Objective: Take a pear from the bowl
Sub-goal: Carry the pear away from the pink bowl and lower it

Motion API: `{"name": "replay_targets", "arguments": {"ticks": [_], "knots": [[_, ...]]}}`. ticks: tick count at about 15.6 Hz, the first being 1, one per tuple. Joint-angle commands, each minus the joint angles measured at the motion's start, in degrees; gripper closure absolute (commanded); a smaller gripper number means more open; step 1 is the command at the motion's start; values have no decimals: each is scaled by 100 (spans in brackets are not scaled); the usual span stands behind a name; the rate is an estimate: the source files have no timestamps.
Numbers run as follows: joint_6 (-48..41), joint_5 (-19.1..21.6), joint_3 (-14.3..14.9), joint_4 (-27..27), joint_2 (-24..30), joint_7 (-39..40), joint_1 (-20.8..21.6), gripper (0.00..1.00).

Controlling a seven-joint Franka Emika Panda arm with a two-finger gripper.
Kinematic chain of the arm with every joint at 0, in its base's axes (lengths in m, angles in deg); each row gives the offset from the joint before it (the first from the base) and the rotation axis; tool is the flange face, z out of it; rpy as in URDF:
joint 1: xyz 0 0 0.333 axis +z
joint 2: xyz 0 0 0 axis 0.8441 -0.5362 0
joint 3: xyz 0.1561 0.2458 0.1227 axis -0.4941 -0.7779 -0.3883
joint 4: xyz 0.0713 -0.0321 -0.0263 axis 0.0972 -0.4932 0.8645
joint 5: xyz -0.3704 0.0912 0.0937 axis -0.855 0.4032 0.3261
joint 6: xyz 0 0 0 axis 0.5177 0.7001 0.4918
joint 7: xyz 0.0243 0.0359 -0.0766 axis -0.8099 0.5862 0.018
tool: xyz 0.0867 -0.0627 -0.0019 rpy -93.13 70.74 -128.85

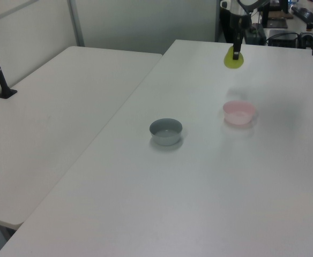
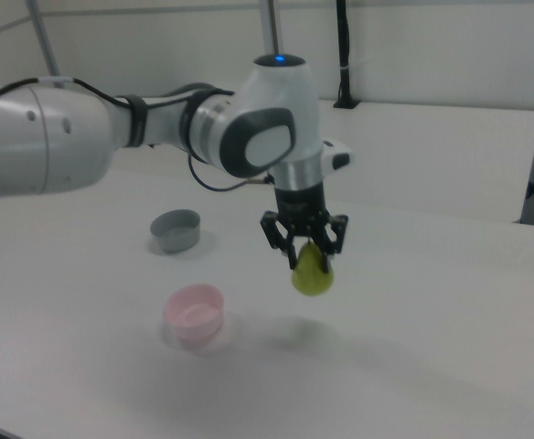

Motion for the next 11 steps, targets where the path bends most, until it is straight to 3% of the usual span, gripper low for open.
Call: {"name": "replay_targets", "arguments": {"ticks": [1,11], "knots": [[-142,-56,8,233,-427,407,-277,100],[938,-64,8,162,-955,619,-541,100]]}}
